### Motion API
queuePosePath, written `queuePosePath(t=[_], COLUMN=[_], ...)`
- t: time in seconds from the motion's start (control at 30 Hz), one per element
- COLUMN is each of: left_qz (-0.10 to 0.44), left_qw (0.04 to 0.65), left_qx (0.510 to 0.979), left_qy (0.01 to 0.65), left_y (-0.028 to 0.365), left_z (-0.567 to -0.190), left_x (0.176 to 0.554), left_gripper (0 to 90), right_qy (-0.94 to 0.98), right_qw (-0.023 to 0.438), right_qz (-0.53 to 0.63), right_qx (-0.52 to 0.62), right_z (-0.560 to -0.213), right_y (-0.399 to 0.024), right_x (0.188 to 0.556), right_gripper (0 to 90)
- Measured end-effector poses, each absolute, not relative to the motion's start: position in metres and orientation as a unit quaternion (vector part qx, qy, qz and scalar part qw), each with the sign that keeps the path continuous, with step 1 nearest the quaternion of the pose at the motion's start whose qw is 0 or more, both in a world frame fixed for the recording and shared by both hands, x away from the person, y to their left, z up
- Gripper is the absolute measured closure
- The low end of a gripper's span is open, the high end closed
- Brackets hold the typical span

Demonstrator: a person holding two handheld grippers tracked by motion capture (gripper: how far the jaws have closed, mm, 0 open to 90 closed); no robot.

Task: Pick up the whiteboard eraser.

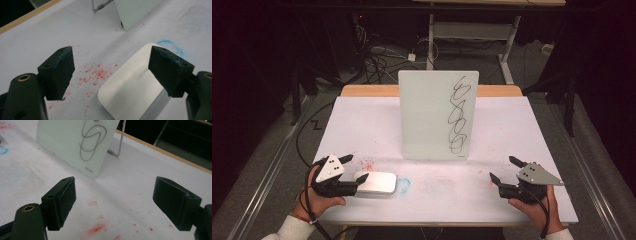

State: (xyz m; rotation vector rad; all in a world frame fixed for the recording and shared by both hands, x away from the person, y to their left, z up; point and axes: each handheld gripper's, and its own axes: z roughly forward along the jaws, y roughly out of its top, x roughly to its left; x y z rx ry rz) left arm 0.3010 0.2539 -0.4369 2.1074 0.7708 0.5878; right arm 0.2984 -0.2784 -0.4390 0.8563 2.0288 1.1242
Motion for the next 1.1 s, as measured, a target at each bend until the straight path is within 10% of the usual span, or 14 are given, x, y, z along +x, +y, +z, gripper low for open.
queuePosePath(t=[1.1], left_qz=[0.083], left_qw=[0.215], left_qx=[0.959], left_qy=[0.168], left_y=[0.203], left_z=[-0.429], left_x=[0.340], left_gripper=[18.1], right_qy=[0.820], right_qw=[0.283], right_qz=[0.402], right_qx=[0.295], right_z=[-0.452], right_y=[-0.258], right_x=[0.297], right_gripper=[19.4])
